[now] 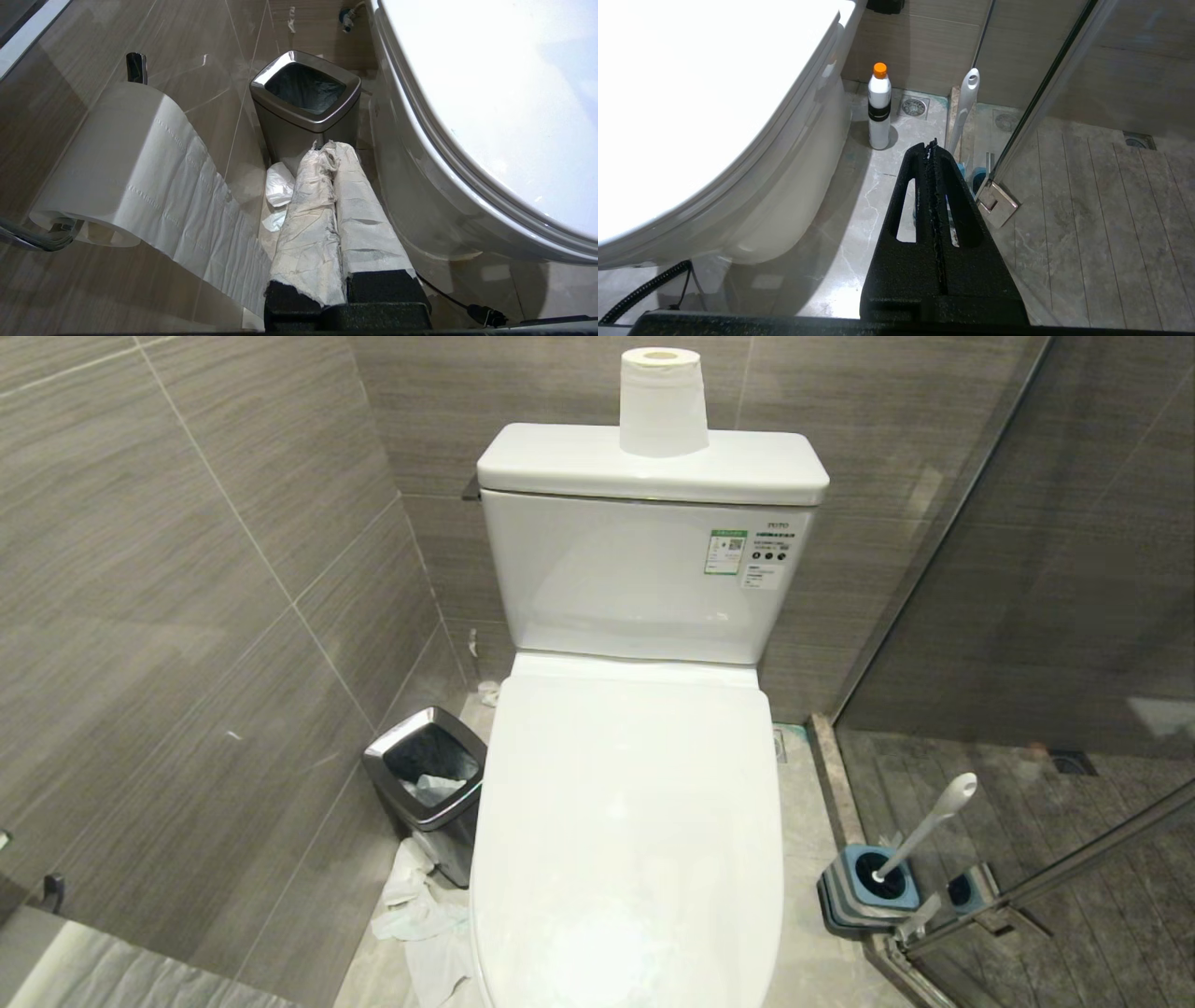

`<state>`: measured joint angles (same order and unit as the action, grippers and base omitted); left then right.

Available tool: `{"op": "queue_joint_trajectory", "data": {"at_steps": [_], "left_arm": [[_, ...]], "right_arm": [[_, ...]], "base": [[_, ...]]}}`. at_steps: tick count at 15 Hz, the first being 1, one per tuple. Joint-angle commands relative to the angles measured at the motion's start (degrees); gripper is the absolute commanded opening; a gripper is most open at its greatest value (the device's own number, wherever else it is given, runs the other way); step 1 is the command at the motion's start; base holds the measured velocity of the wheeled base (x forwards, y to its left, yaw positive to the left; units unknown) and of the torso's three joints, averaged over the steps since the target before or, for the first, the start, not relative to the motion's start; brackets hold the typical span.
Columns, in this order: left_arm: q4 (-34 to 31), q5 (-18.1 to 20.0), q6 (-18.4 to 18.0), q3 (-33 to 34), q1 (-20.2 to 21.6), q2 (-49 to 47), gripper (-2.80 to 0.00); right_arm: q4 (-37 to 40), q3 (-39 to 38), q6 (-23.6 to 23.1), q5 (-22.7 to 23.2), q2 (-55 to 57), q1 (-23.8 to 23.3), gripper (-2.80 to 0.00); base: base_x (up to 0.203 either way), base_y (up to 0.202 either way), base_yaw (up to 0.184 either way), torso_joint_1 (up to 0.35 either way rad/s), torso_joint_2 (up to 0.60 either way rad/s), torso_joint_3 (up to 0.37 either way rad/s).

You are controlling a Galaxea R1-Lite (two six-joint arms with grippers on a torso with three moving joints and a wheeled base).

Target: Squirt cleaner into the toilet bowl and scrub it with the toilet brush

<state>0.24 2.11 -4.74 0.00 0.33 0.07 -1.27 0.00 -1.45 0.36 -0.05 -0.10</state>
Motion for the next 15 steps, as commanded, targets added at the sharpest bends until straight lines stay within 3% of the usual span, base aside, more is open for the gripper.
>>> {"op": "queue_joint_trajectory", "data": {"at_steps": [1, 10, 15], "left_arm": [[0.0, 0.0, 0.0, 0.3, 0.0, 0.0, -2.8], [0.1, -1.7, 1.4, 0.3, 0.0, 0.0, -2.8], [0.0, -1.1, -2.6, 0.4, 0.0, 0.0, -2.8]], "right_arm": [[-0.1, -0.7, 0.0, 0.1, 0.0, 0.0, -2.8], [-0.1, -0.7, 0.0, 0.0, 0.0, 0.0, -2.8], [-0.1, -0.7, 0.0, 0.1, 0.0, 0.0, -2.8]], "base": [[0.0, 0.0, 0.0, 0.0, 0.0, 0.0], [0.0, 0.0, 0.0, 0.0, 0.0, 0.0], [0.0, 0.0, 0.0, 0.0, 0.0, 0.0]]}}
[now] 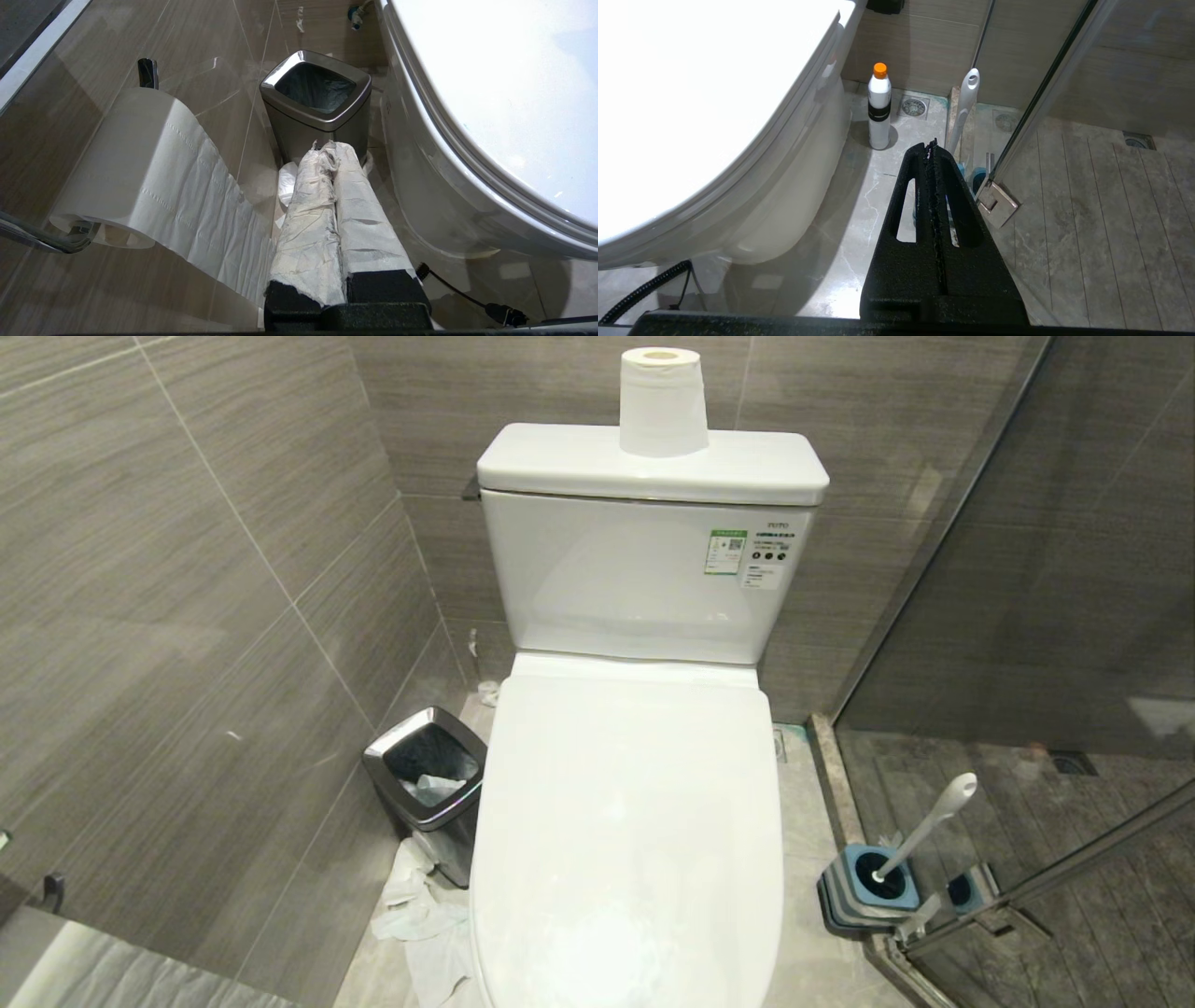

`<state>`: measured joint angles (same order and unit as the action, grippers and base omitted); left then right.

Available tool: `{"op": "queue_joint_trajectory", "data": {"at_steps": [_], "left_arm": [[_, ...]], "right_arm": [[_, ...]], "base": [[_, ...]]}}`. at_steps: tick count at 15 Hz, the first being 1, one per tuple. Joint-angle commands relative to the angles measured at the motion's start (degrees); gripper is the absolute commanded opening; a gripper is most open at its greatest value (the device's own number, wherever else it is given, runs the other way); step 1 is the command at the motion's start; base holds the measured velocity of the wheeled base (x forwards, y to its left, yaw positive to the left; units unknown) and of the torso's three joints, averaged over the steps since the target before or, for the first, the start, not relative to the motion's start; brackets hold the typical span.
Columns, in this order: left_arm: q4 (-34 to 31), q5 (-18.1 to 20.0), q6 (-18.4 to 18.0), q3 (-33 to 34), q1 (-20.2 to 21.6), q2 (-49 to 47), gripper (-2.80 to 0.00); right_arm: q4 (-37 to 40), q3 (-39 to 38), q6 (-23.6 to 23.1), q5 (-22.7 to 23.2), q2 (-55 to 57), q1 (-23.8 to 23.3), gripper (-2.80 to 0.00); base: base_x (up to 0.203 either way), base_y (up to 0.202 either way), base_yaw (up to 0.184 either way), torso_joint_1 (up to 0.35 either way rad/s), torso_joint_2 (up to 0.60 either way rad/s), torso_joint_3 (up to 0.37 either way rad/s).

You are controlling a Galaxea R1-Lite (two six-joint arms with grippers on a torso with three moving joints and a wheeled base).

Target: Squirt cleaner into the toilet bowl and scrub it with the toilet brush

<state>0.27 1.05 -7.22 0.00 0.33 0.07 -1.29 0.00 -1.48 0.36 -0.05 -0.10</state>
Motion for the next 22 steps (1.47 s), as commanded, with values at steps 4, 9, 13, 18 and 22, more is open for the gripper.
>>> {"op": "queue_joint_trajectory", "data": {"at_steps": [4, 9, 13, 18, 22], "left_arm": [[0.0, 0.0, 0.5, 0.4, 0.0, 0.0, -2.8], [0.0, 0.4, -0.1, 0.4, 0.0, 0.0, -2.8], [0.0, 1.4, -2.2, 0.4, 0.0, 0.0, -2.8], [0.0, 1.7, -2.9, 0.4, 0.0, 0.0, -2.8], [0.0, 1.6, -3.4, 0.4, 0.0, 0.0, -2.8]], "right_arm": [[0.0, -0.7, 0.0, 0.0, 0.0, 0.0, -2.8], [0.0, -0.7, 0.0, 0.1, 0.0, 0.0, -2.8], [0.0, -0.7, 0.0, 0.0, 0.0, 0.0, -2.8], [0.0, -0.7, 0.0, 0.1, 0.0, 0.0, -2.8], [0.0, -0.7, 0.0, 0.0, 0.0, 0.0, -2.8]], "base": [[0.0, 0.0, 0.0, 0.0, 0.0, 0.0], [0.0, 0.0, 0.0, 0.0, 0.0, 0.0], [0.0, 0.0, 0.0, 0.0, 0.0, 0.0], [0.0, 0.0, 0.0, 0.0, 0.0, 0.0], [0.0, 0.0, 0.0, 0.0, 0.0, 0.0]]}}
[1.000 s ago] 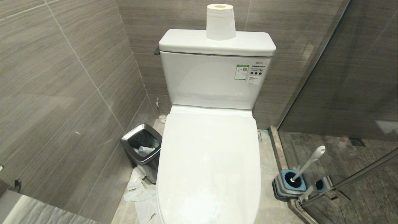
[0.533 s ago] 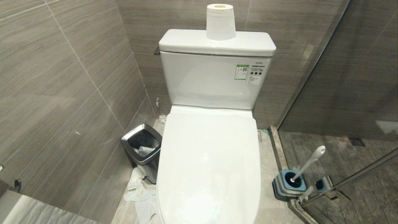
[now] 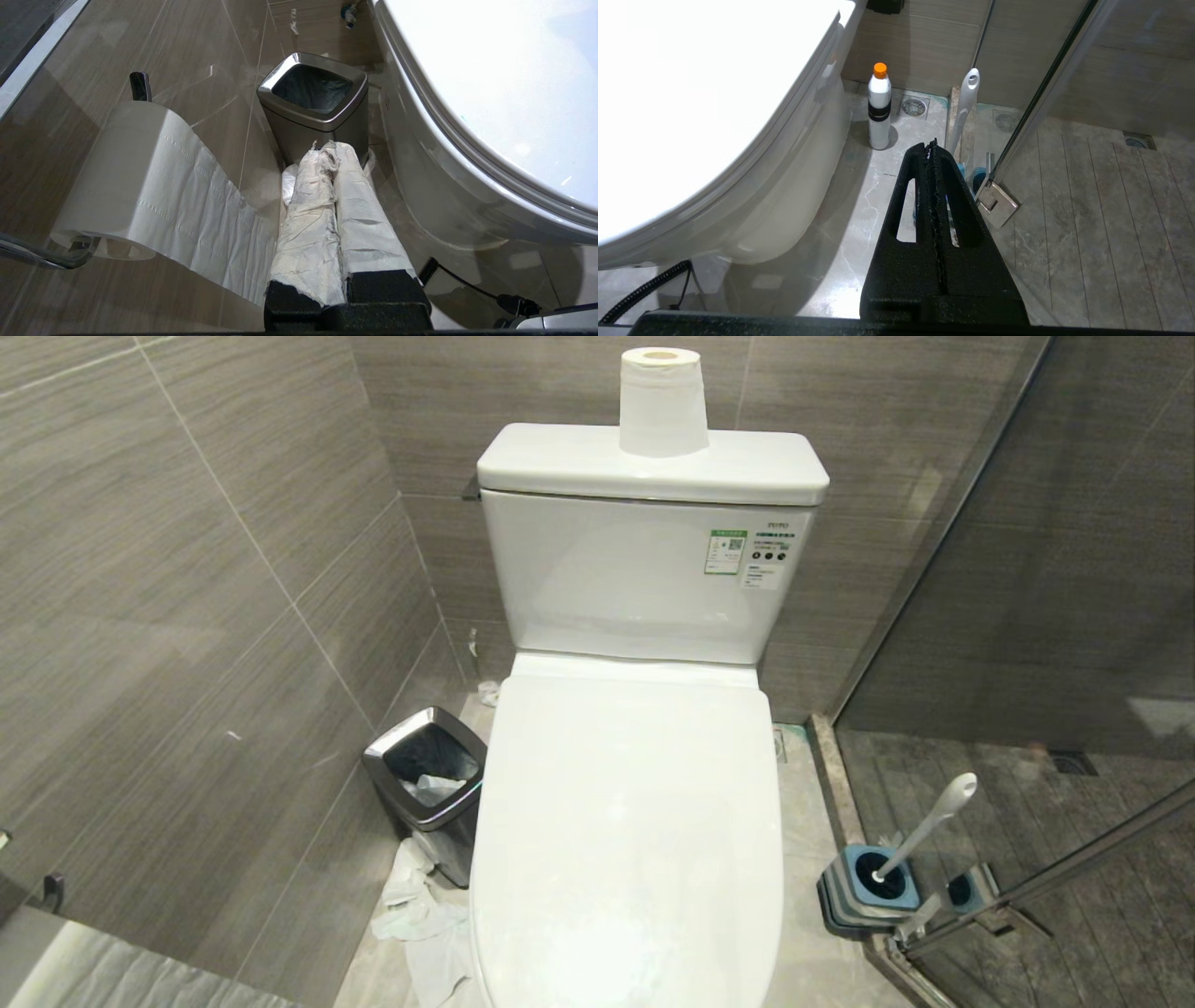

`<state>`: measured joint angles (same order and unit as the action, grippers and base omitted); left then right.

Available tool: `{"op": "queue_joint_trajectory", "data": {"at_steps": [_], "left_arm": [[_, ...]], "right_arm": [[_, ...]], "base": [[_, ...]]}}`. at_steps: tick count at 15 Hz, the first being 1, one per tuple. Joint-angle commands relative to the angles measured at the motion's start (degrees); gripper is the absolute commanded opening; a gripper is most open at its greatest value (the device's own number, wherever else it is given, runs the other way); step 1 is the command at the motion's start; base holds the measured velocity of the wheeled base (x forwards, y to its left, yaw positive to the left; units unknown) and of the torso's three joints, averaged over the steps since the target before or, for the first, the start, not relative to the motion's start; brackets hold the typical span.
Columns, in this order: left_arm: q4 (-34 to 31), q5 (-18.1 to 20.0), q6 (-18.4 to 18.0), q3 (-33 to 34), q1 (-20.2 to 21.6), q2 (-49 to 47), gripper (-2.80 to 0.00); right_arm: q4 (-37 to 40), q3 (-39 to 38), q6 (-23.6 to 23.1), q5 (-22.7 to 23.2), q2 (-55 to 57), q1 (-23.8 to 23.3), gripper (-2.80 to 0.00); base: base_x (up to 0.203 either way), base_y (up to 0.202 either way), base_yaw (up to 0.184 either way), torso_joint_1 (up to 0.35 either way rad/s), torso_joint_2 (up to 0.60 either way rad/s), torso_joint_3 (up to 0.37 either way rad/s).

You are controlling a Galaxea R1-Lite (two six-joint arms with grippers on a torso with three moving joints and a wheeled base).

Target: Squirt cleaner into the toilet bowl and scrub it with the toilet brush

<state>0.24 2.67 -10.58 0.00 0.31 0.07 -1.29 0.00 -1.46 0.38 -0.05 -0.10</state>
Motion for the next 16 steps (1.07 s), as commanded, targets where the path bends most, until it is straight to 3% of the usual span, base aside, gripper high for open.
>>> {"op": "queue_joint_trajectory", "data": {"at_steps": [1, 12, 16], "left_arm": [[0.0, 0.0, -0.1, 0.4, 0.0, 0.0, -2.8], [0.0, -0.7, 2.7, 0.4, 0.0, -0.1, -2.8], [0.1, -2.1, 6.7, 0.4, 0.0, 0.0, -2.8]], "right_arm": [[0.0, -0.7, 0.0, 0.0, 0.0, 0.0, -2.8], [0.0, -0.7, 0.0, 0.0, 0.0, 0.0, -2.8], [0.0, -0.7, 0.0, 0.0, 0.0, 0.0, -2.8]], "base": [[0.0, 0.0, 0.0, 0.0, 0.0, 0.0], [0.0, 0.0, 0.0, 0.0, 0.0, 0.0], [0.0, 0.0, 0.0, 0.0, 0.0, 0.0]]}}
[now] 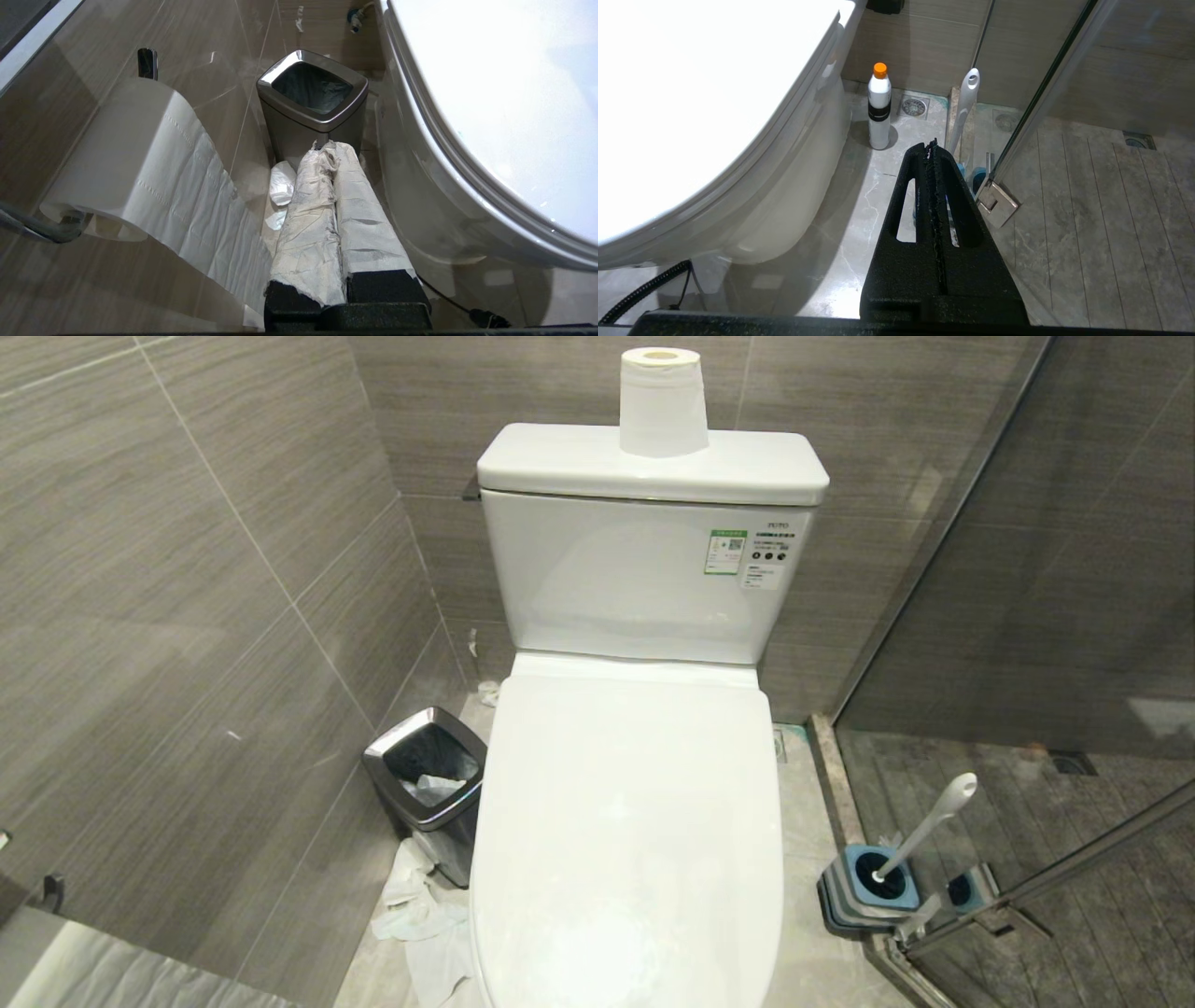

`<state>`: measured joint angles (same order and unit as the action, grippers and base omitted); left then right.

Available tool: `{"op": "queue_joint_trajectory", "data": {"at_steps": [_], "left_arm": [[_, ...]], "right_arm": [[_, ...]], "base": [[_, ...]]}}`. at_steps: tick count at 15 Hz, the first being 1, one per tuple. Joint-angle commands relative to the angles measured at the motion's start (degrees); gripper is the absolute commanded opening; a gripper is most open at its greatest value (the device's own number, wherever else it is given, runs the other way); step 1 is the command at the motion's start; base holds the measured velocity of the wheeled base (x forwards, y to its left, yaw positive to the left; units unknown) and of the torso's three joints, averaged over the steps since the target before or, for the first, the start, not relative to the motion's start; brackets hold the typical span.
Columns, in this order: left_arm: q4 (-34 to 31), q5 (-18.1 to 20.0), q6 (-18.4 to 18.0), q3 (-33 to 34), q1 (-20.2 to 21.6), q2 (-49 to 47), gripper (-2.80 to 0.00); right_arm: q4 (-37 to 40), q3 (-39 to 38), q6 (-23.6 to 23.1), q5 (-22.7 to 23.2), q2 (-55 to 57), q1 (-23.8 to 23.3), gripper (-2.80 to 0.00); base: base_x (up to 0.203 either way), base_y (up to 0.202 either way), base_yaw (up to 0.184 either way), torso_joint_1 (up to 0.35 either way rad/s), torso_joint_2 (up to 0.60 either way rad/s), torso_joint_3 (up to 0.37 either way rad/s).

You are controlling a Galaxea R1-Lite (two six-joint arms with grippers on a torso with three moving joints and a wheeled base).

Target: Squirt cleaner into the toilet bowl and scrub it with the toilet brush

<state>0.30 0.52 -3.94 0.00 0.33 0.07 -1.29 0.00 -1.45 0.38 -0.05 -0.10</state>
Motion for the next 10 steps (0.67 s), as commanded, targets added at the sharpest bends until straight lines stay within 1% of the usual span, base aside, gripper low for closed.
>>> {"op": "queue_joint_trajectory", "data": {"at_steps": [1, 4, 6, 10], "left_arm": [[0.1, -0.7, 1.7, 0.4, 0.0, 0.0, -2.8], [0.1, -1.0, 2.9, 0.4, 0.0, 0.0, -2.8], [0.1, -1.0, 4.5, 0.4, 0.0, 0.0, -2.8], [0.1, -1.0, 4.5, 0.4, 0.0, 0.0, -2.8]], "right_arm": [[0.0, -0.7, 0.0, 0.0, 0.0, 0.0, -2.8], [0.0, -0.7, 0.0, 0.1, 0.0, 0.0, -2.8], [0.0, -0.7, 0.0, 0.0, 0.0, 0.0, -2.8], [0.0, -0.7, 0.0, 0.1, 0.0, 0.0, -2.8]], "base": [[0.0, 0.0, 0.0, 0.0, 0.0, 0.0], [0.0, 0.0, 0.0, 0.0, 0.0, 0.0], [0.0, 0.0, 0.0, 0.0, 0.0, 0.0], [0.0, 0.0, 0.0, 0.0, 0.0, 0.0]]}}
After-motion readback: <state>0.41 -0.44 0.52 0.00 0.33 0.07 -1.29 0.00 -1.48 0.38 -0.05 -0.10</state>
